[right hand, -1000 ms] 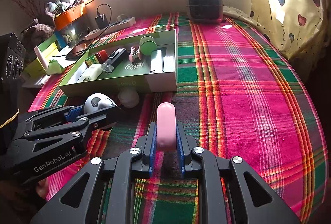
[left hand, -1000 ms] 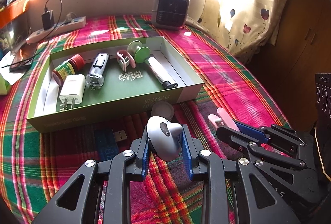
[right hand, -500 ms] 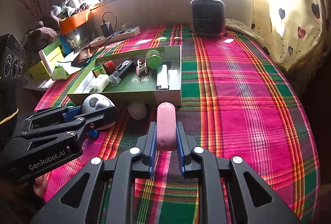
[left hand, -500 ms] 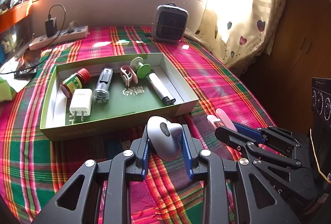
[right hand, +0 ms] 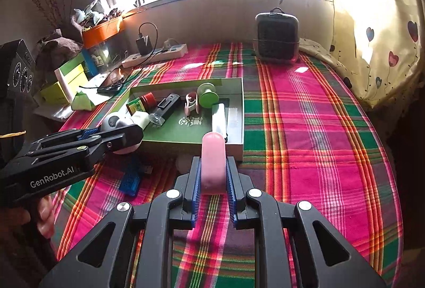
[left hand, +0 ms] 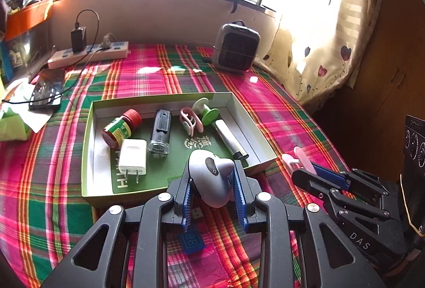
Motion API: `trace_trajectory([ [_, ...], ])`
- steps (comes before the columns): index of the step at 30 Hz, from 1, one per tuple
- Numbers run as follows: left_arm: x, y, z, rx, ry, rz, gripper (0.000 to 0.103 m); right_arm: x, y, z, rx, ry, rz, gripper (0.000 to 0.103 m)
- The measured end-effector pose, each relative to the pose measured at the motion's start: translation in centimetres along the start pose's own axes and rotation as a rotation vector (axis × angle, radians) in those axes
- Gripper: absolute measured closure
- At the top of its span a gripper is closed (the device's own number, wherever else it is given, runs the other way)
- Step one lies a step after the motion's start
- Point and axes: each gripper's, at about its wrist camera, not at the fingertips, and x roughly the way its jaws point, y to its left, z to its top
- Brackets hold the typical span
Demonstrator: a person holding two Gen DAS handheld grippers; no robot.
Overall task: Organize rigid objects
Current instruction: 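Carry the panda ball and pink item over the green box with both tools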
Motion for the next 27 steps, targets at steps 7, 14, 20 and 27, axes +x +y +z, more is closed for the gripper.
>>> trace_trajectory([
  [7,0.7,2.2,1.4,-0.037,-0.001,0.007,0.077,1.3,0.5,2.0,-0.020,0.002,0.013,0.085],
  [14,2.0,3.8,2.4,-0.056,0.014,0.018,0.077,3.4,1.1,3.9,-0.030,0.016,0.025,0.085],
  [20,4.0,4.4,2.4,-0.056,0.044,0.017,0.077,6.4,1.2,5.2,-0.038,0.059,0.040,0.085],
  [27,5.8,4.7,2.1,-0.056,0.081,0.008,0.077,9.6,1.0,5.5,-0.030,0.122,0.091,0.084],
])
